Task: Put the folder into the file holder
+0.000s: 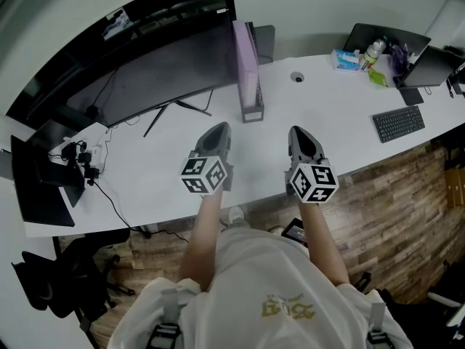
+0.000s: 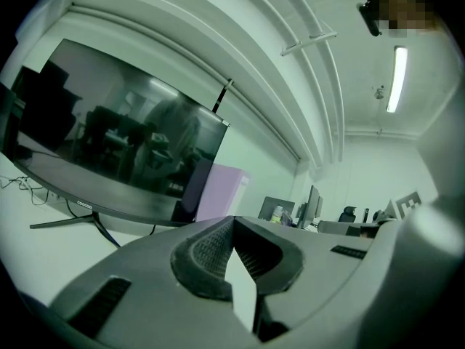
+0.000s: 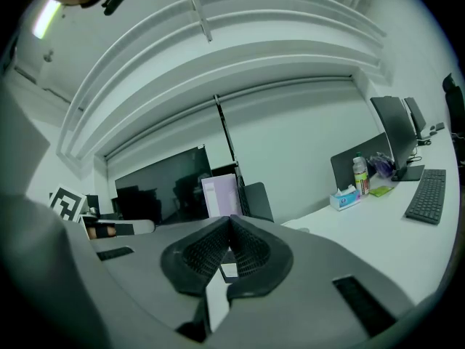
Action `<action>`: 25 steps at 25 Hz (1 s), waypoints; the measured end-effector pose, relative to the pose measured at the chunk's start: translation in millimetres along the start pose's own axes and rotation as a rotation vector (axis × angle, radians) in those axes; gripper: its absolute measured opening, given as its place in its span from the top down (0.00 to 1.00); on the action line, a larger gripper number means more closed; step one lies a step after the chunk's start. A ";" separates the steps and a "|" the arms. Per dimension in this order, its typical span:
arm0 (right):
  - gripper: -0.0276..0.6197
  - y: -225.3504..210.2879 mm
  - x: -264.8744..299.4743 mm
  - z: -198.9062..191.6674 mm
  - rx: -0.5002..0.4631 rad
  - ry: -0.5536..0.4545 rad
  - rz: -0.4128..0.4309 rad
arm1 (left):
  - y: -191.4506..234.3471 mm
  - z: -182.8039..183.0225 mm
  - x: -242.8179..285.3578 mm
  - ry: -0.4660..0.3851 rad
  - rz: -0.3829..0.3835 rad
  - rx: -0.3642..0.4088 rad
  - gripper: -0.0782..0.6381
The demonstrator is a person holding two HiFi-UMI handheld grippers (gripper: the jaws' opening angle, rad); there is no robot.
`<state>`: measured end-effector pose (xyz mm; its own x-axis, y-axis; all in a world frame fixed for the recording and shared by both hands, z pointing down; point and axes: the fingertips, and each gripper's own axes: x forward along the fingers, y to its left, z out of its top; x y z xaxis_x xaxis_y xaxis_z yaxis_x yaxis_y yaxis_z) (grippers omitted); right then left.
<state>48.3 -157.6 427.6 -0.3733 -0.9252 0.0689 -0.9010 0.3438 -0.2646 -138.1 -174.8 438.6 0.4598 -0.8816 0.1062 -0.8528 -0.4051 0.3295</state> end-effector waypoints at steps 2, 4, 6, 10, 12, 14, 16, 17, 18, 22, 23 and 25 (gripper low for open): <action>0.94 -0.7 0.5 -0.4 0.004 0.001 -0.003 | 0.4 -0.1 0.2 0.000 -0.003 -0.004 0.87; 0.94 -0.1 0.3 -1.4 0.003 0.001 -0.006 | 1.5 -0.3 -0.3 0.000 -0.005 -0.008 0.87; 0.94 2.0 0.8 -2.5 -0.004 0.003 -0.005 | 3.3 -0.4 -0.6 0.002 -0.008 -0.010 0.87; 0.94 7.5 5.1 -4.4 -0.023 0.011 0.003 | 7.7 0.1 1.0 0.005 -0.013 -0.011 0.87; 0.94 9.7 7.7 -5.8 -0.023 0.016 0.005 | 10.1 0.2 1.7 0.008 -0.014 -0.013 0.87; 0.94 10.8 10.2 -7.5 -0.020 0.018 0.003 | 12.7 -0.3 2.3 0.011 -0.015 -0.016 0.87; 0.94 11.7 13.7 -8.4 -0.018 0.020 0.001 | 16.3 0.0 3.5 0.010 -0.015 -0.020 0.87; 0.94 12.4 15.7 -8.5 -0.019 0.021 0.002 | 18.4 0.3 4.1 0.008 -0.014 -0.022 0.87; 0.94 13.5 17.3 -8.6 -0.021 0.022 0.004 | 20.5 0.6 4.6 0.007 -0.013 -0.025 0.87; 0.94 17.1 23.4 -9.2 -0.031 0.028 0.002 | 27.2 2.3 6.5 0.000 -0.016 -0.039 0.87; 0.94 17.4 25.2 -9.4 -0.032 0.030 -0.002 | 28.6 3.1 7.0 -0.001 -0.018 -0.041 0.87; 0.94 18.3 28.8 -10.7 -0.041 0.038 -0.013 | 31.8 4.3 7.8 -0.002 -0.021 -0.042 0.87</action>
<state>18.8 -176.2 435.1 -0.3693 -0.9229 0.1088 -0.9137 0.3393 -0.2235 -162.7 -195.6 445.9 0.4766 -0.8738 0.0969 -0.8320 -0.4127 0.3707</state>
